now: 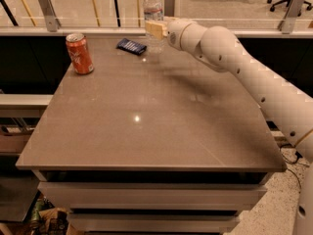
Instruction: Move water bottle near rxbar blueberry
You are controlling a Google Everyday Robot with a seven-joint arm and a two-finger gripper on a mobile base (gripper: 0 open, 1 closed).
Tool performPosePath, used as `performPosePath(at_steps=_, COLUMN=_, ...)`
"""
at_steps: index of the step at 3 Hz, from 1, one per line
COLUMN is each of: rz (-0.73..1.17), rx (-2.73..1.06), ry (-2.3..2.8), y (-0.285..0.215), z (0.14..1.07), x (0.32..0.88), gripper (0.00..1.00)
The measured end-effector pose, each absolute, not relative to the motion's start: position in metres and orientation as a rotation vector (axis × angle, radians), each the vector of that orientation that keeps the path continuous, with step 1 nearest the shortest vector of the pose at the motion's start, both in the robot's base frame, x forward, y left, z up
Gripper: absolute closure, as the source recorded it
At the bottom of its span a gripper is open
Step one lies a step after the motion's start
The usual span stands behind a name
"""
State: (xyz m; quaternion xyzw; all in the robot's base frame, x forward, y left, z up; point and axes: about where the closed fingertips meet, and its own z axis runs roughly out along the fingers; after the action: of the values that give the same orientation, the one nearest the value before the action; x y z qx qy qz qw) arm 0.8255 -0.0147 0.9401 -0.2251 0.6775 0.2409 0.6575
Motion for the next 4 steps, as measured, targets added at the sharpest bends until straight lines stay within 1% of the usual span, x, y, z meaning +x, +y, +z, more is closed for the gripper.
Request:
performPosePath(at_steps=3, rz=0.425, rx=-0.463, ry=1.582, y=-0.043, z=0.926, x=0.844, gripper=1.0)
performPosePath(at_steps=4, rz=0.411, rx=-0.442, ry=1.552, y=-0.044, z=0.922, x=0.848, gripper=1.0)
